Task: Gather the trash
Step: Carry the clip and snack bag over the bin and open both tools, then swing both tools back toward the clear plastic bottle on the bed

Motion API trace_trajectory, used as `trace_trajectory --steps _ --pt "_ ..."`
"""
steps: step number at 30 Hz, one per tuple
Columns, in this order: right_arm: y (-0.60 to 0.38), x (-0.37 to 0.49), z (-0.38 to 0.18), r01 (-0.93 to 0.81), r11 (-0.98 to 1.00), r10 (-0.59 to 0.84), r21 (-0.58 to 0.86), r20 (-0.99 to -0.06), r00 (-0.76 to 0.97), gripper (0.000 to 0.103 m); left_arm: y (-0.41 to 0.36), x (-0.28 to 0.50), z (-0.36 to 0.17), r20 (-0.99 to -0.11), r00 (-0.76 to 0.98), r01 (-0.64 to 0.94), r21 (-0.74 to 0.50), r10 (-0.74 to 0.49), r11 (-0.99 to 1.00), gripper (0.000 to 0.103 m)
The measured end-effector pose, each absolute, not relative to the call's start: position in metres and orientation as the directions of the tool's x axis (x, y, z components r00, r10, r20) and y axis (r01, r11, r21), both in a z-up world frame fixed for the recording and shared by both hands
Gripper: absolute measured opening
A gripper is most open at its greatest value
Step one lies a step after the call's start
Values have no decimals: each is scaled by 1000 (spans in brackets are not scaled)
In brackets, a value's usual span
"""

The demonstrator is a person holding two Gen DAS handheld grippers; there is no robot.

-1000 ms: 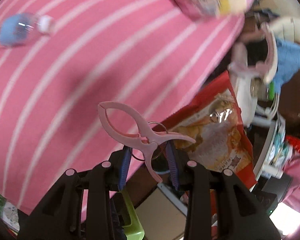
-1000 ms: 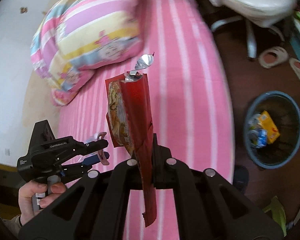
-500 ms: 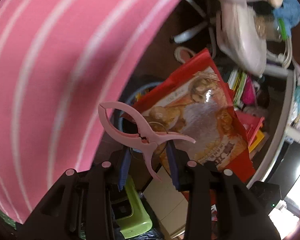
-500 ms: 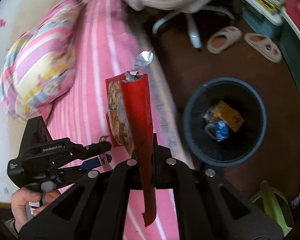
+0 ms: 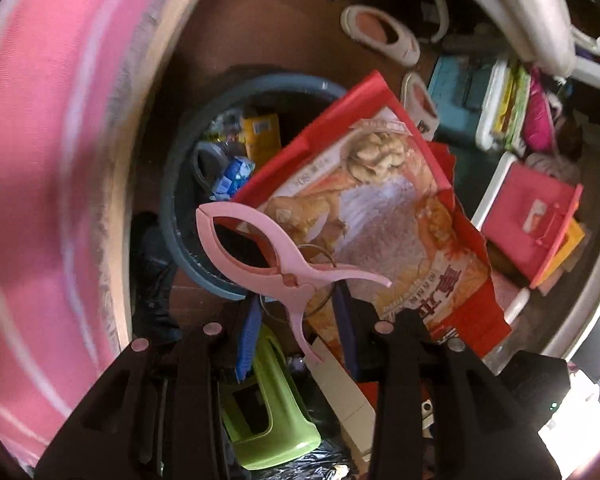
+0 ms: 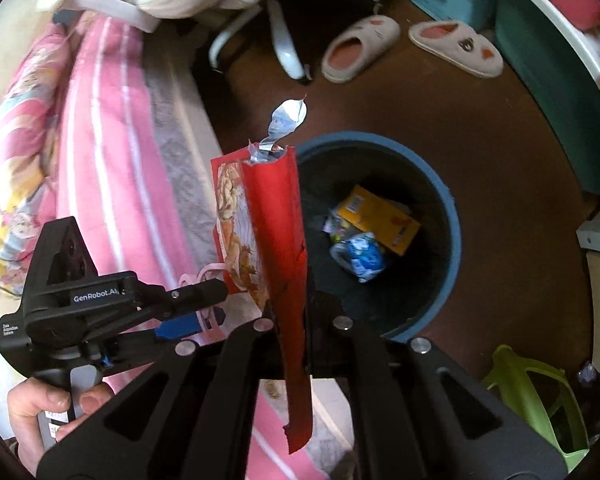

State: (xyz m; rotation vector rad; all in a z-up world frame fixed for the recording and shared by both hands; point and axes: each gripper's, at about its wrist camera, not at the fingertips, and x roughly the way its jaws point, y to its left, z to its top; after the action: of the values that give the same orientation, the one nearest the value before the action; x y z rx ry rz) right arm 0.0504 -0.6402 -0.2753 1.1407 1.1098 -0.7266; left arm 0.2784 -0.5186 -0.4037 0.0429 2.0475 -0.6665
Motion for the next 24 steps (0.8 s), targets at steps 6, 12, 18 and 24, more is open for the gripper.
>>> trace_trajectory --steps 6,12,18,24 --pt "-642 31 -293 922 255 79 291 -957 280 49 -528 264 -438 -773 -608 294 -430 -180 854 52" --pt "-630 37 -287 917 287 96 277 -961 261 59 -508 269 -429 -763 -609 232 -431 -216 872 75" --pt "-605 84 -252 863 399 96 310 -950 297 67 -469 296 -391 -748 -586 131 -467 -312 874 82" --pt "-558 156 -214 759 531 137 377 -922 362 72 -400 342 -332 -740 -494 -25 -514 -458 858 87"
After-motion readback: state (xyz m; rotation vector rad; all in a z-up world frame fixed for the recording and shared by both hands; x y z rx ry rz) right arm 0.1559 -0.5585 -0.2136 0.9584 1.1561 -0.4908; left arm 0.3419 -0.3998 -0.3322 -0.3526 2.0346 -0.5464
